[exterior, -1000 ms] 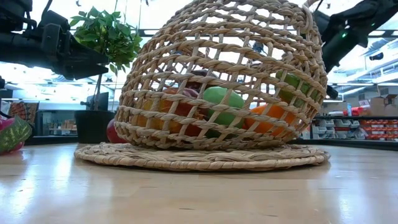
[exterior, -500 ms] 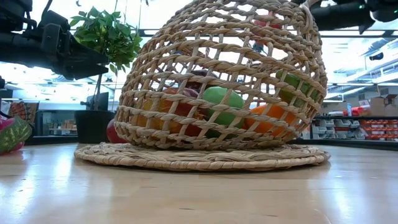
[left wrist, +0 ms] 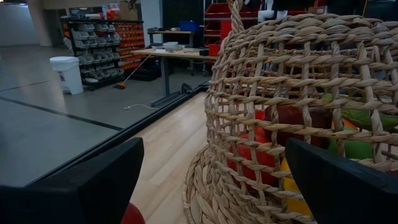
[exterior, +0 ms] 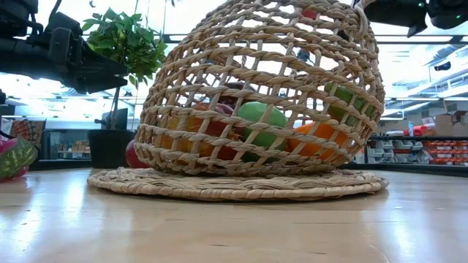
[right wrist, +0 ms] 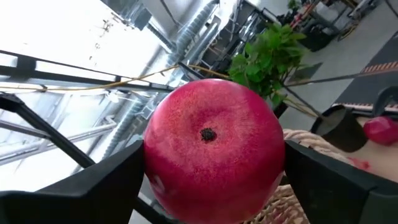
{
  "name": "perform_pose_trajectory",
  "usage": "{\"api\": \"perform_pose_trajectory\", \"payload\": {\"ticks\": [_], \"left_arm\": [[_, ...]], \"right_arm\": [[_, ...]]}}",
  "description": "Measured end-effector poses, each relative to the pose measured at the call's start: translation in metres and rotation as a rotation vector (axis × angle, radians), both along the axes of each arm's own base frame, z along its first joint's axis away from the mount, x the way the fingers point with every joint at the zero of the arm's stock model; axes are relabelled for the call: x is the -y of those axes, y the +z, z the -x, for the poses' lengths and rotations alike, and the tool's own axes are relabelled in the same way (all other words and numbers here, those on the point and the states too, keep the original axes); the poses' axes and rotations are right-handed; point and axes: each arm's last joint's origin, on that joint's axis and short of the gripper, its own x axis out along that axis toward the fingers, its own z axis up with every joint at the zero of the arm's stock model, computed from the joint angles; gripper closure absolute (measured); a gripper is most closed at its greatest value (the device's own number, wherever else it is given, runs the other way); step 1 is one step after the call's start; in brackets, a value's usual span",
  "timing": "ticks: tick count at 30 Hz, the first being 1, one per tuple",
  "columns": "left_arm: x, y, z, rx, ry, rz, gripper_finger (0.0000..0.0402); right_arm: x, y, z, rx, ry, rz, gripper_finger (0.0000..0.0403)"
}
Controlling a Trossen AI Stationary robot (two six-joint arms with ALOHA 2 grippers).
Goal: Build produce basket
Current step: Put the red apple into the brown basket
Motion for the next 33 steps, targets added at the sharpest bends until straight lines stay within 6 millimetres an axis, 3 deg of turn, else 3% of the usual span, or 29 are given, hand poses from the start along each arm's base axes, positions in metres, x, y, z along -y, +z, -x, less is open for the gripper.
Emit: {"api": "perform_pose_trajectory", "payload": {"ticks": [22, 27, 33], "left_arm": [[0.0, 0.0, 0.0, 0.0, 0.0, 0.0, 0.0004], [0.0, 0.0, 0.0, 0.0, 0.0, 0.0, 0.0004], [0.0, 0.0, 0.0, 0.0, 0.0, 0.0, 0.0004]], "right_arm": [[-0.01, -0.006, -0.031, 0.019, 0.172, -0.044, 0.0034], [-0.015, 0.015, -0.036, -0.006, 0.181, 0.021, 0.0034], [-0.02, 0.041, -0.038, -0.175, 0.145, 0.104, 0.0034]]}}
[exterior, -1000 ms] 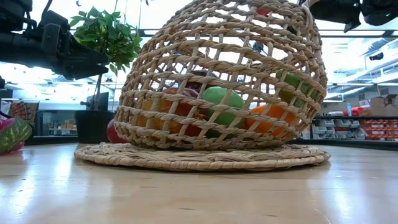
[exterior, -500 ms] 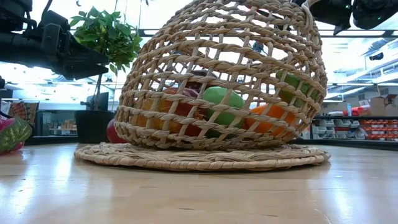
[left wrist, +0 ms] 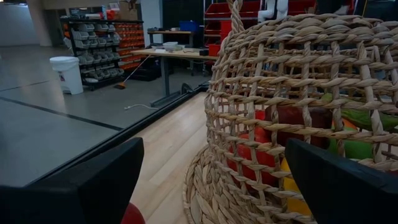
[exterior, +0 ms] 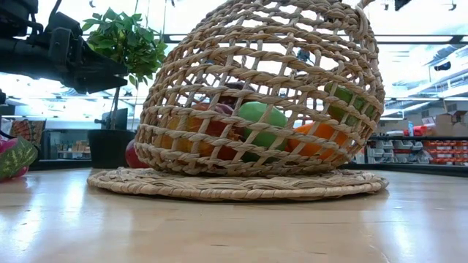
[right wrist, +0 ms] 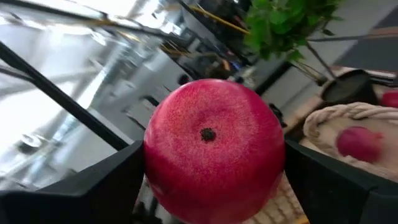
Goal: Build produce basket
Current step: Put the red apple into the brown basket
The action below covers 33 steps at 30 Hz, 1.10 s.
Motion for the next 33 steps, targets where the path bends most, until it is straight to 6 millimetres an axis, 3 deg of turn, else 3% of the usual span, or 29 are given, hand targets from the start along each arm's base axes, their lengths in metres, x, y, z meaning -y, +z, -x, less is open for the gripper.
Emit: {"api": "perform_pose_trajectory", "payload": {"ticks": [8, 20, 33], "left_arm": [[0.0, 0.0, 0.0, 0.001, 0.0, 0.0, 0.0004], [0.0, 0.0, 0.0, 0.001, 0.0, 0.0, 0.0004], [0.0, 0.0, 0.0, 0.0, 0.0, 0.0, 0.0004]], "right_arm": [[-0.008, 0.025, -0.014, -0.084, 0.011, 0.066, 0.0034], [-0.029, 0.014, -0.054, -0.216, 0.082, 0.079, 0.0034], [-0.059, 0.014, -0.062, -0.229, 0.04, 0.087, 0.0034]]}}
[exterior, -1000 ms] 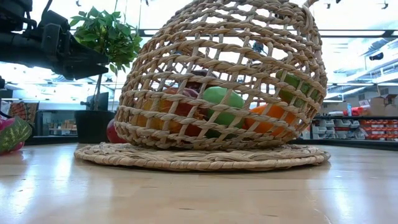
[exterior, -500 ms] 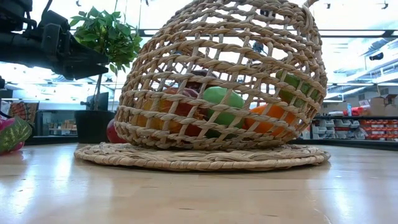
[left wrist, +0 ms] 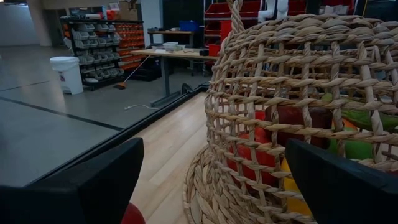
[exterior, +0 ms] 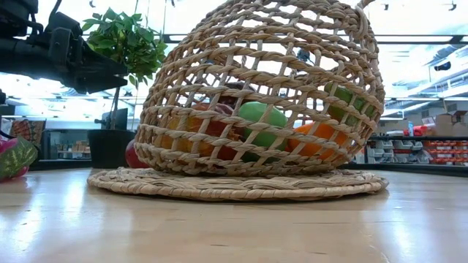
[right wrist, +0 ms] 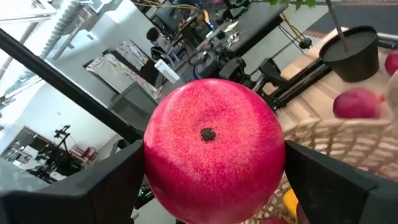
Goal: Build produce basket
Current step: Put the red apple into the brown basket
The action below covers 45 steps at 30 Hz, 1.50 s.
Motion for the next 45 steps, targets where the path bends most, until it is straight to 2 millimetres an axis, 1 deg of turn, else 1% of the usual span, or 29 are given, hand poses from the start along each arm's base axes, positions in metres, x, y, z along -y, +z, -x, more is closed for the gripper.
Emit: {"api": "perform_pose_trajectory", "payload": {"ticks": [5, 8, 13, 17, 20, 22, 27, 34, 45], "left_arm": [[0.0, 0.0, 0.0, 0.0, 0.0, 0.0, 0.0004], [0.0, 0.0, 0.0, 0.0, 0.0, 0.0, 0.0004], [0.0, 0.0, 0.0, 0.0, 0.0, 0.0, 0.0004], [0.0, 0.0, 0.0, 0.0, 0.0, 0.0, 0.0004], [0.0, 0.0, 0.0, 0.0, 0.0, 0.0, 0.0004], [0.0, 0.0, 0.0, 0.0, 0.0, 0.0, 0.0004], [0.0, 0.0, 0.0, 0.0, 0.0, 0.0, 0.0004], [0.0, 0.0, 0.0, 0.0, 0.0, 0.0, 0.0004], [0.0, 0.0, 0.0, 0.0, 0.0, 0.0, 0.0004]], "right_arm": [[-0.02, -0.011, 0.001, -0.115, 0.006, -0.017, 0.0034], [-0.026, -0.018, 0.003, -0.192, -0.007, -0.044, 0.0034], [-0.024, -0.024, 0.005, -0.26, -0.028, -0.06, 0.0034], [-0.022, -0.035, 0.011, -0.388, -0.04, -0.074, 0.0034], [-0.024, -0.043, 0.016, -0.494, -0.016, -0.112, 0.0034], [-0.026, -0.046, 0.018, -0.533, 0.001, -0.141, 0.0034], [-0.026, -0.046, 0.018, -0.533, 0.018, -0.167, 0.0034], [-0.025, -0.046, 0.018, -0.528, 0.012, -0.136, 0.0034], [-0.027, -0.047, 0.017, -0.532, 0.017, -0.133, 0.0034]]}}
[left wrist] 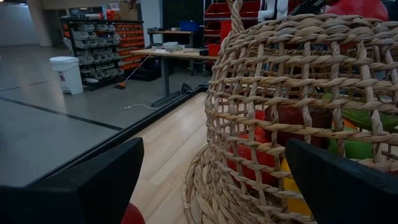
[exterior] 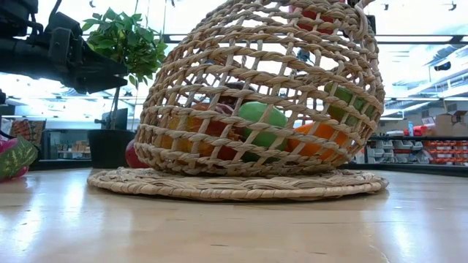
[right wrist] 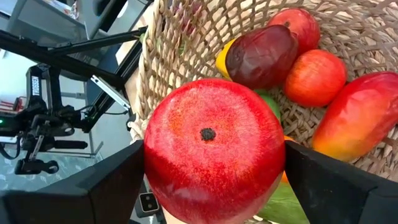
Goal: Build produce basket
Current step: Put the red apple into the brown basket
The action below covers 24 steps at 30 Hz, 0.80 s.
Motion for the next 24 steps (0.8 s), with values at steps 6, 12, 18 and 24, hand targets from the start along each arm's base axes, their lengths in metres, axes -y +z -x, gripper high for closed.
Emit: {"api": "perform_pose_trajectory", "payload": {"ticks": [6, 12, 18, 24], "left_arm": [[0.0, 0.0, 0.0, 0.0, 0.0, 0.0, 0.0004], [0.0, 0.0, 0.0, 0.0, 0.0, 0.0, 0.0004], [0.0, 0.0, 0.0, 0.0, 0.0, 0.0, 0.0004], [0.0, 0.0, 0.0, 0.0, 0.001, 0.0, 0.0004]], "right_arm": [[-0.001, 0.001, -0.001, 0.014, 0.005, -0.018, 0.0034], [-0.003, 0.009, -0.006, 0.115, 0.02, -0.024, 0.0034], [0.006, 0.024, -0.011, 0.252, -0.067, -0.128, 0.0034], [0.026, 0.043, -0.014, 0.407, -0.174, -0.417, 0.0034]]}}
